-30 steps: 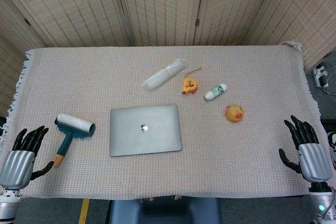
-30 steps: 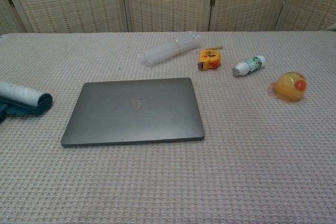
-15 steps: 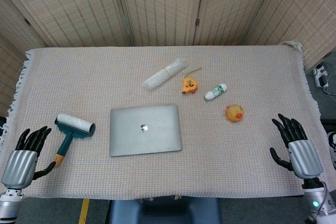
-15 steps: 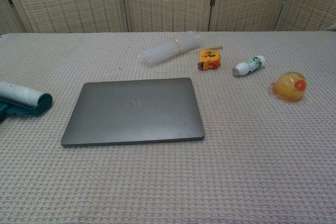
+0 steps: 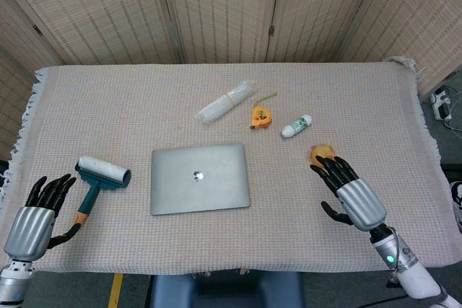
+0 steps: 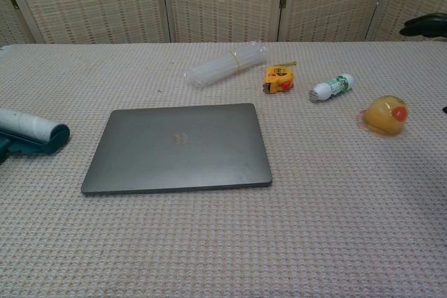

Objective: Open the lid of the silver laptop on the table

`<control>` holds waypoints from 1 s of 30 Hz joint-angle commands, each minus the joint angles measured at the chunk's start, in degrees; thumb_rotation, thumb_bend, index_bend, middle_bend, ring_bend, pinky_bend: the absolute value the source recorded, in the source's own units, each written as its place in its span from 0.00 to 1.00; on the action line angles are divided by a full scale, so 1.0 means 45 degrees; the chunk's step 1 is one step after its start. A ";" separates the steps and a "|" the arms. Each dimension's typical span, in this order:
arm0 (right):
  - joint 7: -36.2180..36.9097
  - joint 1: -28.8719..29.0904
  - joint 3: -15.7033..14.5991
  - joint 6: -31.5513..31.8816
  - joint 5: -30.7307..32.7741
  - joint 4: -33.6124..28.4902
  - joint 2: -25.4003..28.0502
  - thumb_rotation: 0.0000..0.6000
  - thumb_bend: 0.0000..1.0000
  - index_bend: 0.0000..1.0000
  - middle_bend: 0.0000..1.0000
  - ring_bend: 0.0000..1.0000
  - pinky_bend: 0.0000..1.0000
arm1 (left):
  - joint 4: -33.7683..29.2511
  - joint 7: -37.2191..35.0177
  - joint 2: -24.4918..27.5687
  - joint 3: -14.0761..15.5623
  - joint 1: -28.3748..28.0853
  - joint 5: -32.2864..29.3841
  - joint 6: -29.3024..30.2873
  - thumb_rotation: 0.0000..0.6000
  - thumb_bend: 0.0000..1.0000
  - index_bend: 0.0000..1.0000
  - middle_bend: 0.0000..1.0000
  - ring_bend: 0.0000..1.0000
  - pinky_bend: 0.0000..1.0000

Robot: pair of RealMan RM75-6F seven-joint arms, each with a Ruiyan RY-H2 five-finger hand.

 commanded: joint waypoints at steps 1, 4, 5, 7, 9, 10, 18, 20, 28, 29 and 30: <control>-0.0729 0.0932 0.0140 -0.1319 -0.0048 -0.0480 -0.0458 1.00 0.43 0.00 0.00 0.02 0.00 | -0.0023 -0.0039 0.0000 0.0031 -0.0010 0.0106 0.0046 1.00 0.26 0.07 0.10 0.15 0.05; -0.1329 0.1725 0.0288 -0.2543 0.0170 -0.0646 -0.1069 1.00 0.43 0.00 0.00 0.02 0.00 | -0.0057 -0.0039 -0.0007 0.0071 -0.0019 0.0222 0.0069 1.00 0.26 0.07 0.10 0.15 0.05; -0.1586 0.2044 0.0369 -0.3022 0.0306 -0.0624 -0.1395 1.00 0.43 0.00 0.00 0.02 0.00 | -0.0058 -0.0047 -0.0006 0.0094 -0.0025 0.0282 0.0076 1.00 0.26 0.07 0.10 0.15 0.05; -0.1988 0.2523 0.0521 -0.3730 0.0575 -0.0512 -0.1934 1.00 0.43 0.00 0.00 0.01 0.00 | -0.0057 -0.0065 0.0004 0.0124 -0.0032 0.0358 0.0086 1.00 0.26 0.07 0.10 0.15 0.05; -0.2407 0.3076 0.0716 -0.4505 0.0935 -0.0304 -0.2600 1.00 0.43 0.00 0.00 0.01 0.00 | -0.0045 -0.0085 0.0015 0.0153 -0.0033 0.0414 0.0094 1.00 0.26 0.07 0.10 0.15 0.05; -0.2560 0.3299 0.0813 -0.4799 0.1114 -0.0191 -0.2891 1.00 0.43 0.00 0.00 0.01 0.00 | -0.0036 -0.0096 0.0022 0.0166 -0.0032 0.0430 0.0094 1.00 0.26 0.07 0.10 0.15 0.05; -0.3876 0.4904 0.1602 -0.6441 0.2686 0.1216 -0.5323 1.00 0.43 0.00 0.00 0.00 0.00 | 0.0063 -0.0270 0.0049 0.0222 -0.0011 0.0473 0.0121 1.00 0.26 0.07 0.10 0.15 0.05; -0.4161 0.5266 0.1765 -0.6714 0.3049 0.1645 -0.5876 1.00 0.43 0.00 0.00 0.00 0.00 | 0.0086 -0.0331 0.0052 0.0209 -0.0027 0.0467 0.0117 1.00 0.26 0.07 0.10 0.15 0.05; -0.5112 0.6596 0.2191 -0.7482 0.3970 0.3321 -0.7631 1.00 0.43 0.00 0.00 0.00 0.00 | 0.0141 -0.0469 0.0023 0.0162 -0.0074 0.0366 0.0052 1.00 0.26 0.07 0.10 0.15 0.04; -0.5180 0.6776 0.2218 -0.7591 0.4075 0.3543 -0.7847 1.00 0.43 0.00 0.00 0.00 0.00 | 0.0150 -0.0504 0.0014 0.0155 -0.0068 0.0341 0.0059 1.00 0.26 0.07 0.10 0.15 0.04; -0.5205 0.6909 0.2238 -0.7680 0.4155 0.3703 -0.7999 1.00 0.43 0.00 0.00 0.00 0.00 | 0.0157 -0.0529 0.0005 0.0145 -0.0066 0.0319 0.0065 1.00 0.26 0.07 0.10 0.15 0.04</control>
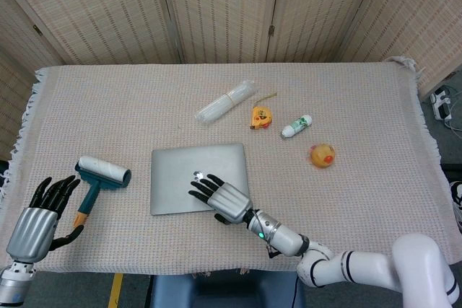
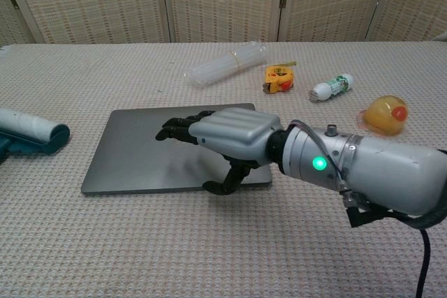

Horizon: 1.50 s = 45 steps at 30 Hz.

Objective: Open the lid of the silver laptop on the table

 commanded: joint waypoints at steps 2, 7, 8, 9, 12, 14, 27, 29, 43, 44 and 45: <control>-0.0267 0.0674 0.0144 -0.0415 0.0395 0.0820 -0.0775 1.00 0.43 0.00 0.00 0.00 0.00 | 0.0020 -0.0092 -0.0026 -0.0037 0.0007 -0.0095 0.0004 1.00 0.26 0.07 0.10 0.15 0.04; -0.0275 0.1151 0.0171 -0.0436 0.0505 0.1776 -0.1467 1.00 0.43 0.00 0.00 0.00 0.00 | 0.0069 -0.0167 -0.0013 -0.0066 -0.0012 -0.0211 -0.0062 1.00 0.26 0.06 0.10 0.15 0.04; -0.0200 0.1258 0.0195 -0.0458 0.0542 0.1986 -0.1608 1.00 0.43 0.00 0.00 0.00 0.00 | 0.0084 -0.0177 -0.0010 -0.0071 -0.0019 -0.0231 -0.0080 1.00 0.26 0.06 0.10 0.15 0.04; -0.0148 0.1339 0.0203 -0.0470 0.0550 0.2142 -0.1708 1.00 0.43 0.00 0.00 0.00 0.00 | 0.0096 -0.0186 -0.0012 -0.0078 -0.0025 -0.0248 -0.0091 1.00 0.26 0.06 0.10 0.15 0.04; -0.0034 0.1616 0.0205 -0.0520 0.0536 0.2625 -0.2011 1.00 0.43 0.00 0.00 0.00 0.00 | 0.0118 -0.0214 -0.0024 -0.0096 -0.0044 -0.0299 -0.0130 1.00 0.26 0.06 0.10 0.15 0.04; 0.0029 0.1768 0.0175 -0.0558 0.0540 0.2888 -0.2180 1.00 0.43 0.00 0.00 0.00 0.00 | 0.0131 -0.0234 -0.0032 -0.0107 -0.0056 -0.0317 -0.0142 1.00 0.26 0.06 0.10 0.15 0.04; 0.0065 0.2317 0.0088 -0.0444 0.0641 0.3744 -0.2643 1.00 0.43 0.00 0.00 0.00 0.00 | 0.0263 -0.0372 -0.0115 -0.0143 -0.0088 -0.0428 -0.0186 1.00 0.26 0.06 0.10 0.15 0.04; 0.0023 0.2382 0.0088 -0.0398 0.0655 0.3784 -0.2670 1.00 0.43 0.00 0.00 0.00 0.00 | 0.0276 -0.0404 -0.0116 -0.0149 -0.0079 -0.0435 -0.0160 1.00 0.26 0.06 0.10 0.15 0.04; -0.0444 0.2618 0.0058 -0.0307 0.1090 0.3952 -0.2683 1.00 0.43 0.00 0.00 0.00 0.00 | 0.0408 -0.0522 -0.0150 -0.0159 -0.0066 -0.0512 -0.0145 1.00 0.26 0.06 0.10 0.15 0.04; -0.0471 0.2630 0.0056 -0.0305 0.1121 0.3975 -0.2694 1.00 0.43 0.00 0.00 0.00 0.00 | 0.0416 -0.0522 -0.0155 -0.0159 -0.0069 -0.0517 -0.0153 1.00 0.26 0.06 0.10 0.15 0.04; -0.0494 0.2641 0.0055 -0.0293 0.1146 0.4000 -0.2709 1.00 0.43 0.00 0.00 0.00 0.00 | 0.0425 -0.0527 -0.0160 -0.0159 -0.0071 -0.0520 -0.0157 1.00 0.26 0.06 0.10 0.15 0.04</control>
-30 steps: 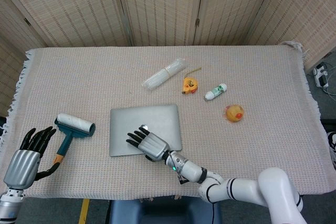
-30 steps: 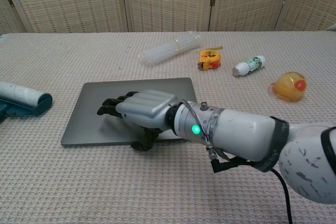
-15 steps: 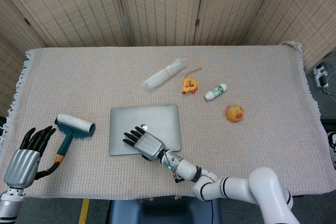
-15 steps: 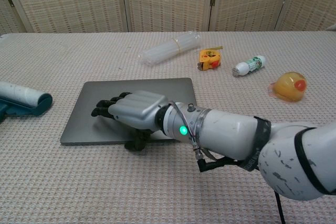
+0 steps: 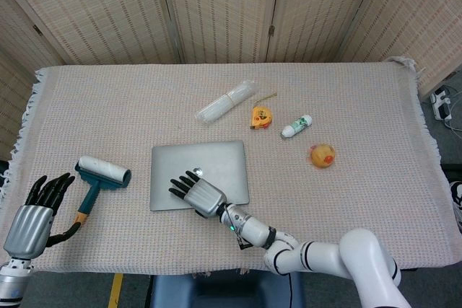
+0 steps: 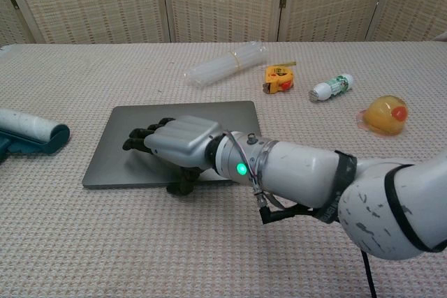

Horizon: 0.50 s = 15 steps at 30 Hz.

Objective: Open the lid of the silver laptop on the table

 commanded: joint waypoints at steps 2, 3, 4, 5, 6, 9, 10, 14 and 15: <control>-0.0062 0.0042 -0.0001 0.0031 0.0094 0.0085 -0.0045 1.00 0.43 0.00 0.00 0.00 0.00 | 0.0030 -0.0031 -0.0021 -0.0002 -0.0003 -0.0017 -0.0007 1.00 0.26 0.06 0.10 0.15 0.04; -0.0067 0.0051 0.0001 0.0037 0.0119 0.0102 -0.0052 1.00 0.43 0.00 0.00 0.00 0.00 | 0.0041 -0.0040 -0.0026 -0.0003 -0.0001 -0.0020 -0.0003 1.00 0.26 0.06 0.10 0.15 0.04; -0.0085 0.0068 0.0003 0.0047 0.0142 0.0126 -0.0055 1.00 0.43 0.00 0.00 0.00 0.00 | 0.0053 -0.0047 -0.0030 -0.0005 -0.0001 -0.0027 -0.0004 1.00 0.26 0.06 0.10 0.15 0.04; -0.0096 0.0078 0.0005 0.0060 0.0148 0.0140 -0.0059 1.00 0.43 0.00 0.00 0.00 0.00 | 0.0059 -0.0048 -0.0032 -0.0006 -0.0003 -0.0030 -0.0007 1.00 0.26 0.06 0.10 0.15 0.04; -0.0129 0.0100 0.0001 0.0076 0.0156 0.0179 -0.0068 1.00 0.43 0.00 0.00 0.00 0.00 | 0.0070 -0.0056 -0.0036 -0.0007 -0.0006 -0.0037 -0.0014 1.00 0.26 0.06 0.10 0.15 0.04; -0.0186 0.0149 0.0007 0.0081 0.0225 0.0262 -0.0101 1.00 0.43 0.00 0.00 0.00 0.00 | 0.0095 -0.0082 -0.0056 -0.0007 -0.0012 -0.0047 -0.0025 1.00 0.26 0.06 0.10 0.15 0.04; -0.0204 0.0166 0.0008 0.0075 0.0246 0.0285 -0.0107 1.00 0.43 0.00 0.00 0.00 0.00 | 0.0105 -0.0093 -0.0063 -0.0009 -0.0013 -0.0047 -0.0022 1.00 0.26 0.06 0.10 0.15 0.04; -0.0271 0.0218 0.0007 0.0107 0.0308 0.0343 -0.0118 1.00 0.45 0.00 0.00 0.00 0.00 | 0.0169 -0.0141 -0.0093 -0.0001 -0.0015 -0.0065 -0.0039 1.00 0.26 0.06 0.10 0.15 0.04; -0.0280 0.0227 0.0009 0.0114 0.0323 0.0348 -0.0119 1.00 0.47 0.00 0.00 0.00 0.00 | 0.0187 -0.0151 -0.0098 0.0002 -0.0016 -0.0070 -0.0048 1.00 0.26 0.06 0.10 0.15 0.04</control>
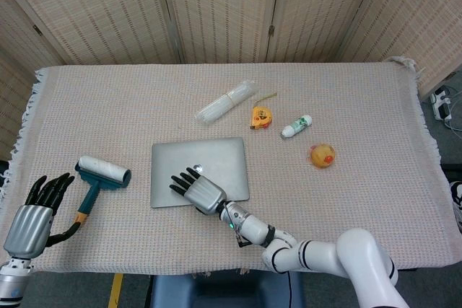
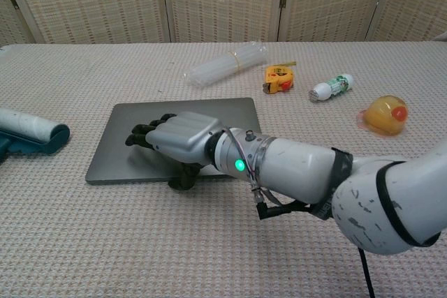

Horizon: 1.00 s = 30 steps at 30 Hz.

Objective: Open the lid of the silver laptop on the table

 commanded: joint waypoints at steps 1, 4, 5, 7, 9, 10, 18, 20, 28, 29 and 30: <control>-0.0025 0.0018 -0.0001 0.0014 0.0029 0.0016 -0.0001 1.00 0.50 0.00 0.00 0.00 0.00 | 0.0035 -0.0028 -0.0013 0.0004 -0.0006 -0.0010 -0.0017 1.00 0.26 0.06 0.10 0.15 0.04; -0.0108 0.0043 -0.0012 0.0054 0.0069 -0.0005 0.0020 1.00 0.56 0.00 0.00 0.00 0.00 | 0.0101 -0.0075 -0.0053 -0.0001 -0.0017 -0.0022 -0.0030 1.00 0.26 0.06 0.10 0.15 0.04; -0.0142 0.0050 -0.0014 0.0067 0.0081 -0.0015 0.0029 1.00 0.57 0.00 0.00 0.00 0.00 | 0.0118 -0.0082 -0.0067 0.0001 -0.0018 -0.0020 -0.0031 1.00 0.26 0.06 0.10 0.15 0.04; -0.0208 0.0070 -0.0001 0.0102 0.0116 -0.0024 0.0037 1.00 0.58 0.00 0.00 0.00 0.00 | 0.0157 -0.0103 -0.0096 0.0007 -0.0025 -0.0005 -0.0032 1.00 0.26 0.06 0.10 0.15 0.04; -0.0272 0.0098 0.0012 0.0121 0.0151 -0.0003 0.0027 1.00 0.59 0.00 0.00 0.00 0.00 | 0.0191 -0.0135 -0.0125 0.0007 -0.0032 -0.0003 -0.0036 1.00 0.26 0.06 0.10 0.15 0.04; -0.0313 0.0119 0.0027 0.0145 0.0169 0.0021 0.0007 1.00 0.60 0.00 0.00 0.00 0.00 | 0.0224 -0.0163 -0.0148 0.0006 -0.0041 -0.0001 -0.0043 1.00 0.26 0.06 0.10 0.15 0.04; -0.1094 0.0236 0.0139 0.0819 0.0035 0.0102 -0.0112 1.00 0.63 0.00 0.00 0.00 0.00 | 0.0752 -0.0386 -0.0489 0.0093 -0.0250 0.0210 -0.0298 1.00 0.26 0.08 0.10 0.16 0.05; -0.1467 0.0285 0.0231 0.0967 0.0099 0.0014 -0.0087 1.00 0.63 0.00 0.00 0.00 0.00 | 0.0902 -0.0410 -0.0589 0.0200 -0.0358 0.0355 -0.0485 1.00 0.26 0.10 0.10 0.16 0.05; -0.3034 0.0525 0.0698 0.1327 0.0710 -0.0414 0.0020 1.00 0.64 0.00 0.00 0.00 0.00 | 0.1531 -0.0761 -0.1191 0.0613 -0.1041 0.1167 -0.1342 1.00 0.26 0.15 0.12 0.19 0.07; -0.3198 0.0551 0.0750 0.1361 0.0802 -0.0465 0.0027 1.00 0.64 0.00 0.00 0.00 0.00 | 0.1602 -0.0854 -0.1277 0.0641 -0.1169 0.1238 -0.1499 1.00 0.26 0.15 0.13 0.19 0.07; -0.3419 0.0578 0.0812 0.1414 0.0930 -0.0525 0.0030 1.00 0.64 0.00 0.00 0.00 0.00 | 0.1680 -0.0929 -0.1375 0.0674 -0.1347 0.1308 -0.1745 1.00 0.27 0.15 0.13 0.19 0.07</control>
